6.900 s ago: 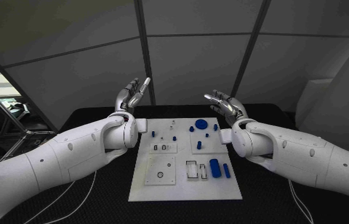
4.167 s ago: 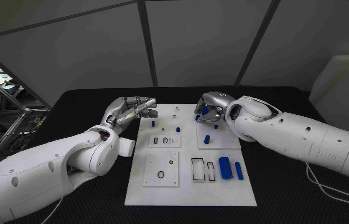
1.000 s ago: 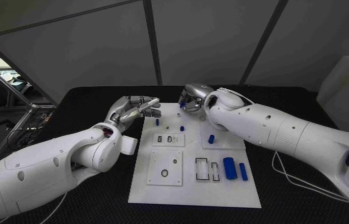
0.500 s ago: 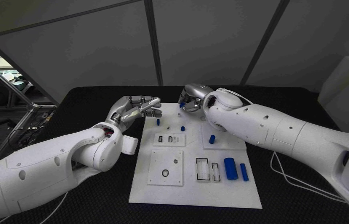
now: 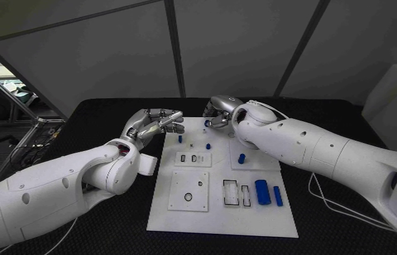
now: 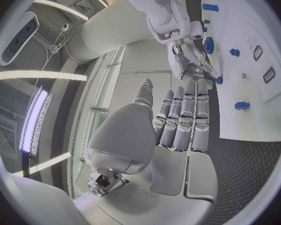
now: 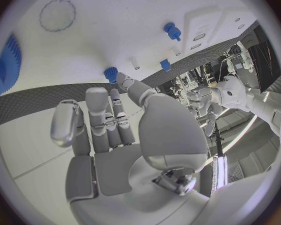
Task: Assemble the parts on the task board
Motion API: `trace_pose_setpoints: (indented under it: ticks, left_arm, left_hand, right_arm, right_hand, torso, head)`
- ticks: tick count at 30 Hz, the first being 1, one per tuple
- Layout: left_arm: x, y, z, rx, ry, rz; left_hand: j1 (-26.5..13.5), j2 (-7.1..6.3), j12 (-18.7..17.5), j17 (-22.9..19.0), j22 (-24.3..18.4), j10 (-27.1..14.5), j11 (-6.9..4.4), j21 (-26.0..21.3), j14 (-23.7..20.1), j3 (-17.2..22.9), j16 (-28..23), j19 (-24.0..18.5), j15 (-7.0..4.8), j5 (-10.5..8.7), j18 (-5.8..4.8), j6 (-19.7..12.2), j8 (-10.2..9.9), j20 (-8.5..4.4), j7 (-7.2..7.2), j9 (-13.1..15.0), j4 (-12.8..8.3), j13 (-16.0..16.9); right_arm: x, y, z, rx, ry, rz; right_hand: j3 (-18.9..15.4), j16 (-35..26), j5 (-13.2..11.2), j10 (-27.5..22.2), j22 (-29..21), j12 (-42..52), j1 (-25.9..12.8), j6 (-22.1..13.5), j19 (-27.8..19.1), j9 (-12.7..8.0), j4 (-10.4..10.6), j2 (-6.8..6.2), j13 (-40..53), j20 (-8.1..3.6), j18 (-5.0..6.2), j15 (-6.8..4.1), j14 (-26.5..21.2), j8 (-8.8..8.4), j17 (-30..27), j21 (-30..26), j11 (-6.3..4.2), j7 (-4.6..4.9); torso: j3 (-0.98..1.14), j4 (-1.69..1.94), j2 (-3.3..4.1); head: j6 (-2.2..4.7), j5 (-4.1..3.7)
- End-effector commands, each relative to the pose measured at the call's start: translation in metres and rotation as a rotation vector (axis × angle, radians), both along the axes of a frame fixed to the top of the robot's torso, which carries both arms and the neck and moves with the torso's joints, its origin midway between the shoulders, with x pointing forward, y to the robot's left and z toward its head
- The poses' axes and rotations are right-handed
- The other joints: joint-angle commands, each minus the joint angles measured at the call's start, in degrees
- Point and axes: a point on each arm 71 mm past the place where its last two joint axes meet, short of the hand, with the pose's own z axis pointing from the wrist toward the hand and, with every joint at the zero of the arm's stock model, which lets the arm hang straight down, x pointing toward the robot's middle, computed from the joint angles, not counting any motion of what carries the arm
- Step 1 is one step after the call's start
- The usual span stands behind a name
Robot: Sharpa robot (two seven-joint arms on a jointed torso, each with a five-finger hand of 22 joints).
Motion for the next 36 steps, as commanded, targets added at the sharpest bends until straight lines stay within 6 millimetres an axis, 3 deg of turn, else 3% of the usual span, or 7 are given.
trace_pose_setpoints:
  ticks: [1,11,15,21,25,28,36]
  left_arm:
    - [0.0,0.0,0.001,-0.004,0.0,-0.011]
    - [0.001,0.005,0.001,0.001,0.002,-0.002]
    - [0.0,0.007,0.001,0.003,0.002,0.001]
    - [0.0,0.01,0.001,0.005,0.003,0.003]
    - [0.0,0.01,0.001,0.005,0.004,0.002]
    - [0.001,0.01,0.001,0.005,0.005,0.002]
    - [0.002,0.009,0.0,0.004,0.007,-0.002]
  left_hand:
    - [-0.05,0.6,-0.4,0.09,-0.1,-0.03,0.4,-0.25,-0.36,-0.21,-0.33,-0.31,-0.01,-0.41,-0.69,-0.09,-0.32,0.08,0.43,-0.08,-0.17,-0.07]
    - [-0.03,0.62,-0.45,0.11,-0.13,-0.05,0.41,-0.27,-0.37,-0.23,-0.37,-0.31,0.0,-0.48,-0.69,-0.1,-0.35,0.09,0.42,-0.08,-0.2,-0.07]
    - [-0.03,0.62,-0.45,0.11,-0.13,-0.05,0.41,-0.27,-0.37,-0.23,-0.37,-0.31,0.0,-0.48,-0.69,-0.1,-0.35,0.09,0.42,-0.08,-0.2,-0.07]
    - [0.0,0.65,-0.48,0.13,-0.15,-0.05,0.41,-0.29,-0.36,-0.24,-0.4,-0.3,0.01,-0.54,-0.69,-0.09,-0.37,0.1,0.41,-0.08,-0.24,-0.07]
    - [0.0,0.65,-0.48,0.13,-0.15,-0.05,0.41,-0.29,-0.36,-0.24,-0.4,-0.3,0.01,-0.54,-0.69,-0.09,-0.37,0.1,0.41,-0.08,-0.25,-0.07]
    - [0.0,0.65,-0.48,0.13,-0.15,-0.05,0.41,-0.29,-0.36,-0.24,-0.4,-0.3,0.01,-0.54,-0.69,-0.09,-0.37,0.1,0.41,-0.08,-0.25,-0.07]
    - [0.0,0.65,-0.48,0.13,-0.15,-0.05,0.41,-0.29,-0.36,-0.24,-0.4,-0.3,0.01,-0.54,-0.69,-0.09,-0.37,0.1,0.41,-0.08,-0.25,-0.07]
  right_arm:
    - [-0.002,-0.001,0.005,0.017,-0.028,0.012]
    - [-0.016,-0.038,0.016,0.132,-0.052,-0.013]
    - [-0.025,-0.068,0.018,0.194,0.002,-0.061]
    - [-0.035,-0.107,0.016,0.228,0.117,-0.142]
    - [-0.037,-0.126,0.013,0.216,0.166,-0.192]
    - [-0.037,-0.134,0.01,0.189,0.187,-0.216]
    - [-0.031,-0.135,0.005,0.123,0.201,-0.246]
  right_hand:
    - [-1.2,-1.22,-1.64,-1.3,-2.05,0.04,0.37,-0.49,-1.09,0.07,0.12,-0.46,0.08,0.1,1.36,0.18,-0.54,-0.17,-1.8,-1.11,0.19,-0.14]
    - [-2.04,0.72,-1.11,3.07,0.82,1.89,0.38,2.3,1.05,0.44,1.13,0.6,0.9,-0.26,0.76,-0.29,0.72,0.57,0.78,0.0,-0.52,1.32]
    - [-2.63,4.25,-1.87,10.18,5.67,4.4,-2.19,2.55,3.94,0.29,3.02,0.16,1.96,-0.94,-0.18,-1.26,2.09,0.13,5.58,2.26,-2.05,0.46]
    - [-7.92,10.31,-1.39,24.36,12.25,13.36,-4.88,2.34,7.73,0.49,6.27,-2.81,8.07,-4.01,-1.51,-4.44,3.72,0.14,14.45,5.31,-5.61,-2.16]
    - [-13.14,18.49,-0.99,26.08,15.97,43.32,-2.99,1.69,9.71,0.92,8.87,-2.57,38.32,-5.2,-2.26,-4.92,5.25,0.13,27.43,7.01,-6.24,-2.86]
    - [-17.26,22.04,-1.02,23.57,17.36,60.66,-1.03,0.22,10.39,1.26,12.15,-2.6,57.24,-4.67,-2.51,-4.52,5.35,0.0,33.35,7.59,-5.37,-2.48]
    - [-19.6,24.88,-0.94,24.07,19.45,70.75,2.04,-1.72,11.51,1.67,16.51,-3.2,68.77,-3.81,-2.96,-3.89,5.94,-0.08,38.88,8.4,-4.95,-1.53]
  torso:
    - [0.04,-0.05,0.01]
    - [0.07,-0.33,-0.19]
    - [0.12,-0.89,-0.36]
    - [0.32,-1.5,-0.55]
    - [0.33,-1.63,-0.59]
    - [0.35,-1.66,-0.53]
    - [0.38,-1.35,-0.45]
  head:
    - [0.0,-0.02]
    - [0.32,-0.18]
    - [0.56,-0.59]
    - [0.75,-1.17]
    - [0.88,-1.67]
    - [0.85,-2.0]
    - [0.75,-2.5]
